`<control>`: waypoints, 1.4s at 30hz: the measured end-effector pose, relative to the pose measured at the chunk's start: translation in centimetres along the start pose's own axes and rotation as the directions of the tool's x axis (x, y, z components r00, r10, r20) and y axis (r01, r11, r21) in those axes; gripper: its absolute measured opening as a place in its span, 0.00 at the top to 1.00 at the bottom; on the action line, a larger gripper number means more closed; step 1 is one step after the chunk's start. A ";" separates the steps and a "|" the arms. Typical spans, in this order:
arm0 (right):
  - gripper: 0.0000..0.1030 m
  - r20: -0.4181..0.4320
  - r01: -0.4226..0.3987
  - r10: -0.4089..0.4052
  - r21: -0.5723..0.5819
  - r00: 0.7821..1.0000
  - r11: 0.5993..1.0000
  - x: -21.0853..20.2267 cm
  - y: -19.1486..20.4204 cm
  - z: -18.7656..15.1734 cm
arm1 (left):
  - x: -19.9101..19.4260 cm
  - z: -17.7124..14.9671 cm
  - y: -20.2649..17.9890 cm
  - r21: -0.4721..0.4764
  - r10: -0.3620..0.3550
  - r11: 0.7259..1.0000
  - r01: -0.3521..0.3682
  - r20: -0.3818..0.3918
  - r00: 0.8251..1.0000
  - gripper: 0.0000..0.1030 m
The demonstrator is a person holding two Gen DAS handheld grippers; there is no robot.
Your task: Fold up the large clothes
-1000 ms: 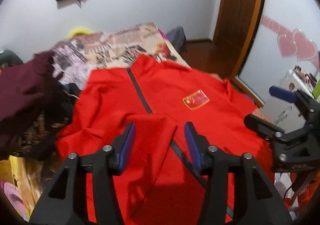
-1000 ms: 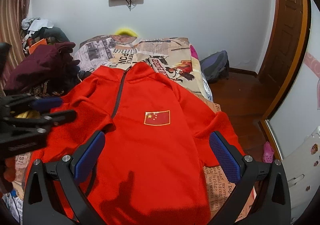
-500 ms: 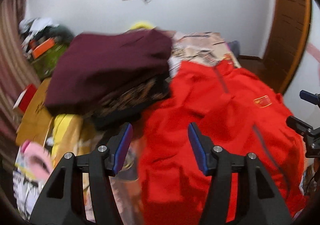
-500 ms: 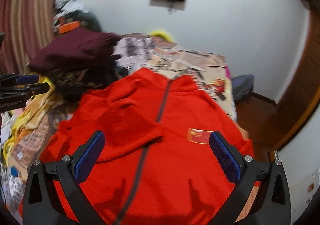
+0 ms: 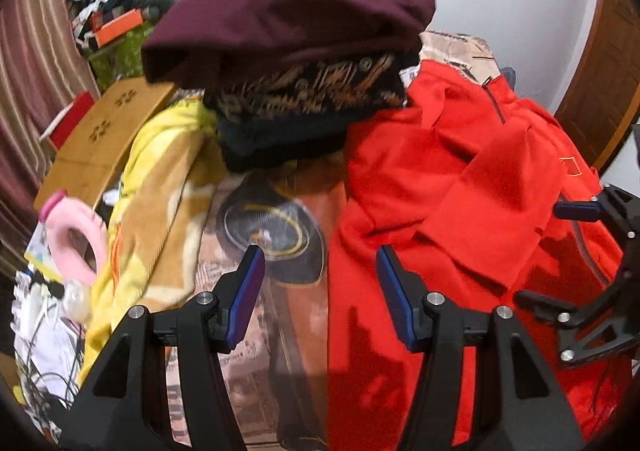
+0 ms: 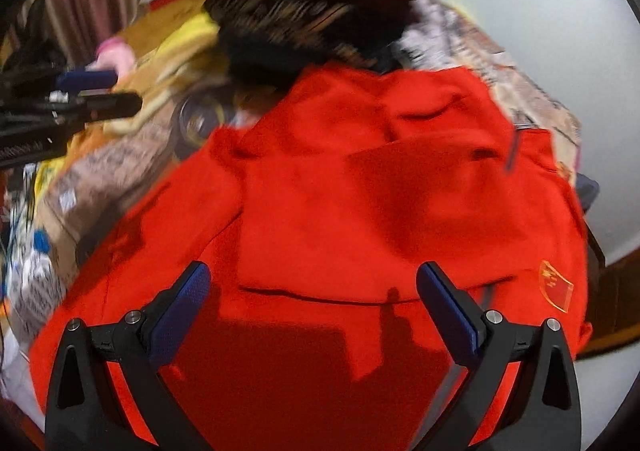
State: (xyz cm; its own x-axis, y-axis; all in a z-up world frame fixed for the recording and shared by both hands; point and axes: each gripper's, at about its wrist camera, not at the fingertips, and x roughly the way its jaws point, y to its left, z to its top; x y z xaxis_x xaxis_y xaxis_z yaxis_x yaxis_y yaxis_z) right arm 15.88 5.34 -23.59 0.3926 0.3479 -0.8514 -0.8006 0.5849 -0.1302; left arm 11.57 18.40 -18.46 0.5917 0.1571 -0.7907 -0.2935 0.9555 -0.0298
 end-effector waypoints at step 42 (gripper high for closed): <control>0.90 0.338 0.060 -0.338 0.623 0.878 0.780 -15.6 -23.3 0.9 | 11.4 3.4 -10.8 0.341 -0.002 0.939 0.043 -0.121 0.993 0.45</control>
State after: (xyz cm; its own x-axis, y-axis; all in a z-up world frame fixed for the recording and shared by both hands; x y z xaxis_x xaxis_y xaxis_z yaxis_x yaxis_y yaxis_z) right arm 28.78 -13.10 -6.80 0.7683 0.3558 -0.5321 -0.3187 0.9336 0.1641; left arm 24.11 10.72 -25.08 0.4972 0.1241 -0.8587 0.0063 0.9892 0.1466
